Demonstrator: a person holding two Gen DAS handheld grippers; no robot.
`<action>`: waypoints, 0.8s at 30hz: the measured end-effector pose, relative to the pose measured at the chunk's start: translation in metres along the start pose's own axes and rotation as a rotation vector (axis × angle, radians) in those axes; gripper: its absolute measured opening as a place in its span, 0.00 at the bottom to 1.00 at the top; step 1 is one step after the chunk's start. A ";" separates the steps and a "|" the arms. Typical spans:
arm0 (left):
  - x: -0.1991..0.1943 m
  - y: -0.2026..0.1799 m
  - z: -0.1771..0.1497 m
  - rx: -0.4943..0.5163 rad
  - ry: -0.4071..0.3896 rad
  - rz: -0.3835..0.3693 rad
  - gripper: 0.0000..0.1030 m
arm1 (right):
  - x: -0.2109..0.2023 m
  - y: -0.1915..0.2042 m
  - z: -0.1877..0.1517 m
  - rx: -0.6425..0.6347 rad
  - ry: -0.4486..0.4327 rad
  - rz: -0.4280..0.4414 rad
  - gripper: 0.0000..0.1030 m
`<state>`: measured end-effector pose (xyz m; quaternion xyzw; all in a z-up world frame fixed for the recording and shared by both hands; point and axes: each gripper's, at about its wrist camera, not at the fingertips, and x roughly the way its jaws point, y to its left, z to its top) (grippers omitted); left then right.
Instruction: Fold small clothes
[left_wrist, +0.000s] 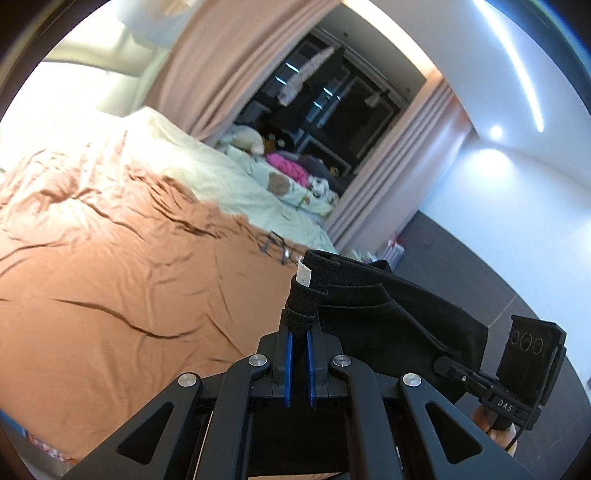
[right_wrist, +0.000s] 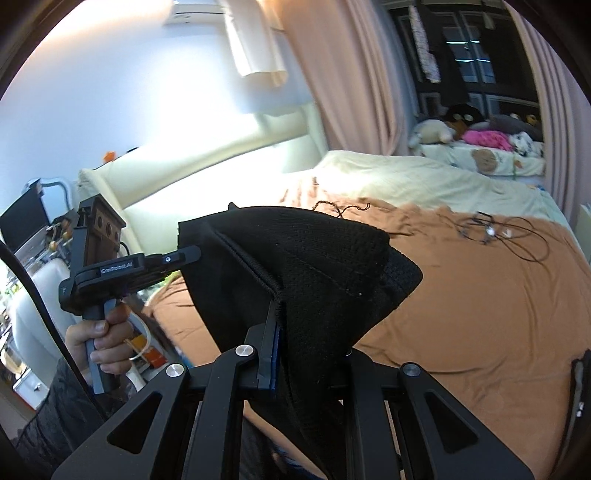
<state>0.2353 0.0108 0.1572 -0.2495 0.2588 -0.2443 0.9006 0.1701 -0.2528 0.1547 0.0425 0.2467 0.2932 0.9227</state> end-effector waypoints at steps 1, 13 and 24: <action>-0.009 0.005 0.001 -0.006 -0.011 0.003 0.06 | 0.002 0.008 0.000 -0.003 0.003 0.012 0.08; -0.129 0.083 0.020 -0.047 -0.148 0.096 0.06 | 0.082 0.060 0.025 -0.079 0.034 0.151 0.08; -0.215 0.160 0.038 -0.025 -0.219 0.280 0.06 | 0.164 0.079 0.029 -0.123 0.054 0.304 0.08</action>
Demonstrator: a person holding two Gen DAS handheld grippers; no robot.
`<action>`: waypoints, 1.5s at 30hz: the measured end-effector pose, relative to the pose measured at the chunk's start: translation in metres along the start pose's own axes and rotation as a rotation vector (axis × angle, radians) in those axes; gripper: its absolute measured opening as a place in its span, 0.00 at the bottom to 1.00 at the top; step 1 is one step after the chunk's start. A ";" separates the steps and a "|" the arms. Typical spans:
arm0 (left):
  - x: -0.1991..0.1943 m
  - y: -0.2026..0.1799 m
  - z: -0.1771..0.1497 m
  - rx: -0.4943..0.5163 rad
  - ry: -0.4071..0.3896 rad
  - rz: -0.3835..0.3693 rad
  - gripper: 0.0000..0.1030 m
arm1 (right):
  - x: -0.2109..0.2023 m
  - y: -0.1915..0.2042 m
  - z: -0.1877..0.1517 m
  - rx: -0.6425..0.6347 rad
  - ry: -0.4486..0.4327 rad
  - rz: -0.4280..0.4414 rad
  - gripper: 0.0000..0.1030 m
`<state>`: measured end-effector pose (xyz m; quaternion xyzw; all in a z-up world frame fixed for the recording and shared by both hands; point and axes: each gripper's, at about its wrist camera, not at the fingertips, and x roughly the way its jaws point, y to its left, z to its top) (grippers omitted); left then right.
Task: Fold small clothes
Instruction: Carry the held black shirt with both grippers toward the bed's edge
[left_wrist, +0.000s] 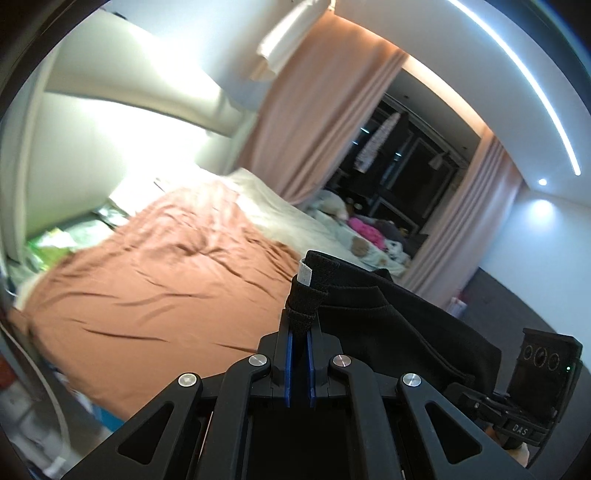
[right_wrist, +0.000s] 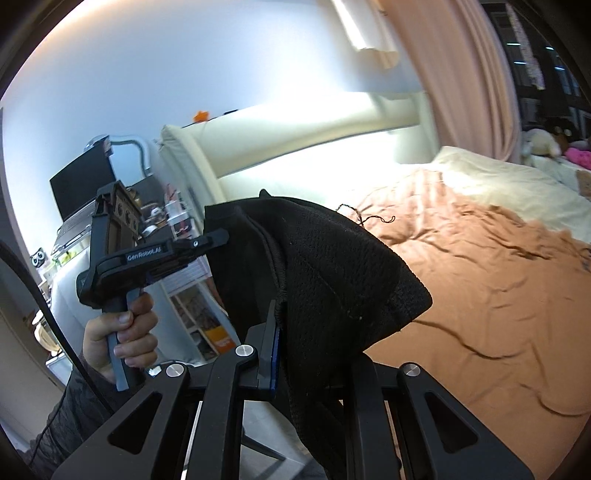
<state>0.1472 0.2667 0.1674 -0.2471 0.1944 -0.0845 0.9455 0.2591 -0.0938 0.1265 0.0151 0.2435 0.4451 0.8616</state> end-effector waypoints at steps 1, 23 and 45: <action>0.000 0.005 0.003 0.006 -0.005 0.009 0.06 | 0.007 -0.001 0.000 -0.002 0.004 0.010 0.08; -0.008 0.138 0.064 0.026 -0.049 0.160 0.06 | 0.124 -0.036 0.001 -0.026 0.069 0.141 0.08; 0.166 0.250 0.083 -0.084 0.104 0.321 0.06 | 0.240 -0.210 0.023 0.083 0.214 0.106 0.08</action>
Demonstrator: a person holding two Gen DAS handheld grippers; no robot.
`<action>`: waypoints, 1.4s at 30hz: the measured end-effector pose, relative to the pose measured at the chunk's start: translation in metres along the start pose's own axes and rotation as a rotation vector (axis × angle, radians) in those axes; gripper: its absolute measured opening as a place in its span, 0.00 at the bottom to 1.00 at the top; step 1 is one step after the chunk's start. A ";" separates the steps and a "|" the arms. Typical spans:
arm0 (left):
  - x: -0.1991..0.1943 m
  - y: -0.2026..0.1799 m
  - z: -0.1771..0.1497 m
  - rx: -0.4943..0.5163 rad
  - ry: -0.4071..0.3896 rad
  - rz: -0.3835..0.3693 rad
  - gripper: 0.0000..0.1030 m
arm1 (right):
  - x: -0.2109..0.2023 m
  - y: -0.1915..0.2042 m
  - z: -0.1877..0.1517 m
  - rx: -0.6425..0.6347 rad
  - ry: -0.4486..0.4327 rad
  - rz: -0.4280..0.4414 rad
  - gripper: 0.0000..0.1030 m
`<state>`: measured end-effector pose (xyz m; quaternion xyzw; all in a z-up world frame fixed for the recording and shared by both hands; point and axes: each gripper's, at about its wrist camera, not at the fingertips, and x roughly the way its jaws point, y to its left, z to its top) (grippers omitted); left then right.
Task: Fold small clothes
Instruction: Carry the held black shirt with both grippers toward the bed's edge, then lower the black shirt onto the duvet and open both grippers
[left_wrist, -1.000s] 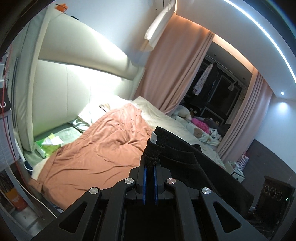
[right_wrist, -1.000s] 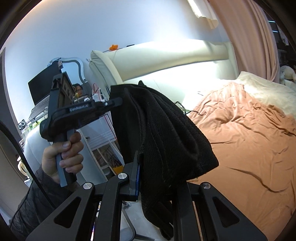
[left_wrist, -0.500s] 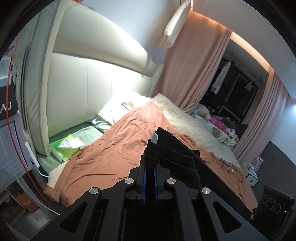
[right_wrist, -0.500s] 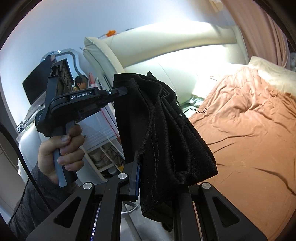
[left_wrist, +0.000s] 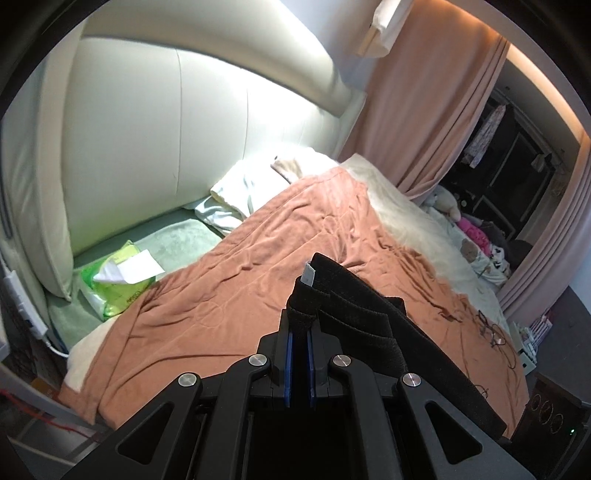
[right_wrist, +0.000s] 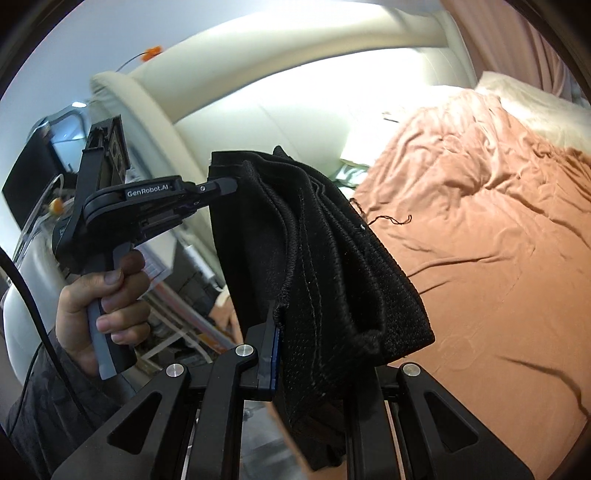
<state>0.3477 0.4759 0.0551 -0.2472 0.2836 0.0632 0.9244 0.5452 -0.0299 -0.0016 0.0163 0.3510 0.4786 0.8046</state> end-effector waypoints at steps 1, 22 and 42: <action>0.008 0.000 0.001 0.000 0.005 0.004 0.06 | 0.001 -0.011 0.004 0.007 0.005 -0.002 0.08; 0.173 0.017 -0.001 0.019 0.175 0.262 0.46 | 0.139 -0.124 0.033 0.230 0.228 -0.174 0.12; 0.108 -0.023 -0.056 0.005 0.177 0.252 0.77 | 0.049 -0.129 0.008 0.299 0.166 -0.210 0.58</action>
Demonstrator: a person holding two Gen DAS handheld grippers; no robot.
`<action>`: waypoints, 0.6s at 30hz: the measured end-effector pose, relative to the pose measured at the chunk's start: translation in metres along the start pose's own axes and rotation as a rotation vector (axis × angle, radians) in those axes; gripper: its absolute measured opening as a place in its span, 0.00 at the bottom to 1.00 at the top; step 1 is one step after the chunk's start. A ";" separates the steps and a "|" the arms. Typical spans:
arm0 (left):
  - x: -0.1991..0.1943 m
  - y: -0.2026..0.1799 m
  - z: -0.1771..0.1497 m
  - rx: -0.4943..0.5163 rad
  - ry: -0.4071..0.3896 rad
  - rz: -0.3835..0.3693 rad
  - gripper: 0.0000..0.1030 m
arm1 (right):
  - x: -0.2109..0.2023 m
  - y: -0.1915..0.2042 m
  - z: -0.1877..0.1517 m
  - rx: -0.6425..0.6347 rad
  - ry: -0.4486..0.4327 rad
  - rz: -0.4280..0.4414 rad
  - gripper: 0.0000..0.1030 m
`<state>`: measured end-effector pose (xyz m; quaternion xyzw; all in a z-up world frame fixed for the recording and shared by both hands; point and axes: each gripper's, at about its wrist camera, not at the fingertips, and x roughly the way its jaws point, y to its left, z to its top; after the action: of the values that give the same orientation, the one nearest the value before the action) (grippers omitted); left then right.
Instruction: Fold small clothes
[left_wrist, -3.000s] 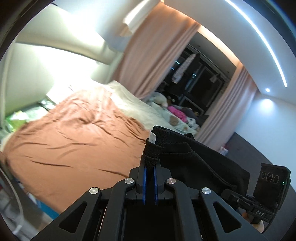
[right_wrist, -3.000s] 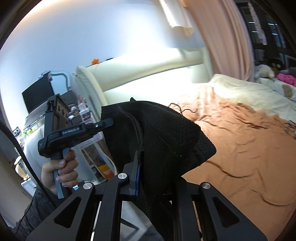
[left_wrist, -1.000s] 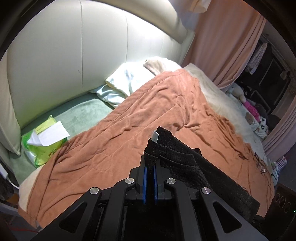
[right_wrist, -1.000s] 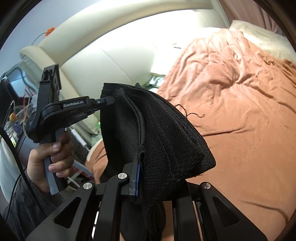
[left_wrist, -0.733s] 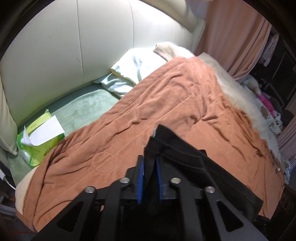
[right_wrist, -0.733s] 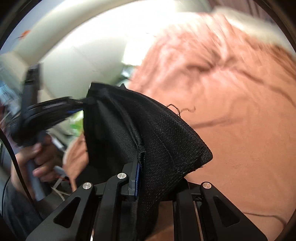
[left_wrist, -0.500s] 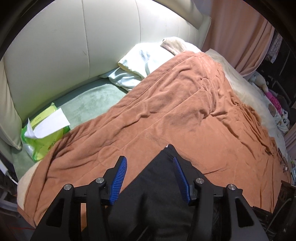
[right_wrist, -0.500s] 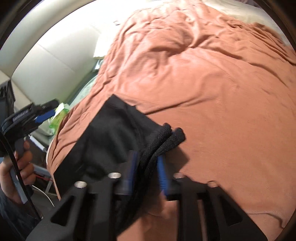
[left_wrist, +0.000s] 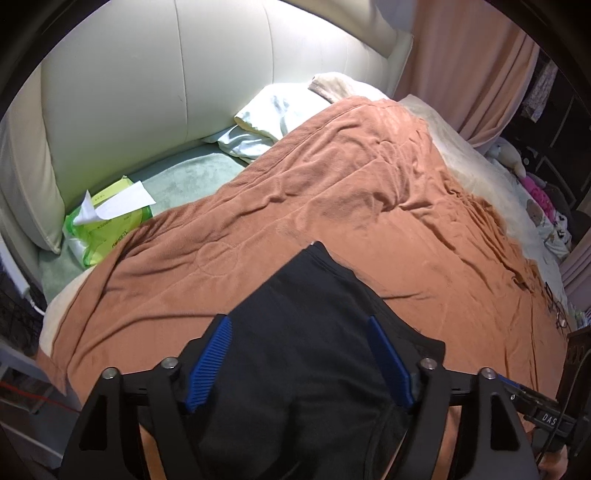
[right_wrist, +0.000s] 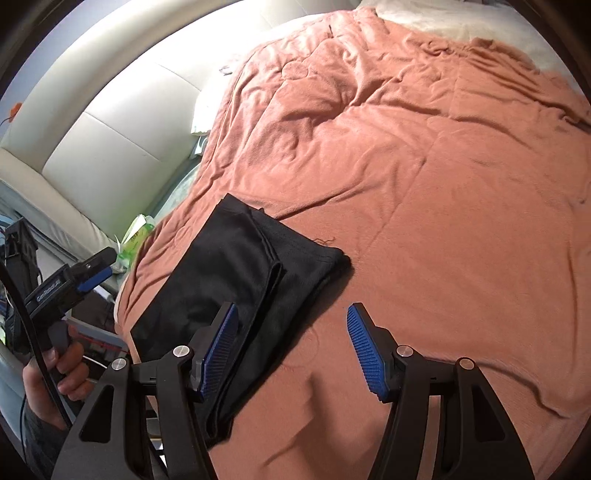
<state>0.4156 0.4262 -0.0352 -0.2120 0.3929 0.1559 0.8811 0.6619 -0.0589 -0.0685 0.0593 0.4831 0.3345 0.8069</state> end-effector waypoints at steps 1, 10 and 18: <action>-0.005 -0.003 -0.004 0.002 0.001 -0.003 0.78 | -0.005 -0.002 -0.001 -0.005 -0.002 -0.005 0.58; -0.055 -0.031 -0.045 0.002 -0.014 -0.004 0.96 | -0.074 0.003 -0.032 -0.072 -0.006 -0.016 0.83; -0.108 -0.051 -0.084 0.017 -0.027 0.016 1.00 | -0.154 0.024 -0.070 -0.164 -0.070 -0.054 1.00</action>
<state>0.3161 0.3292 0.0090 -0.1991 0.3839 0.1627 0.8869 0.5453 -0.1477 0.0186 -0.0084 0.4269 0.3487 0.8343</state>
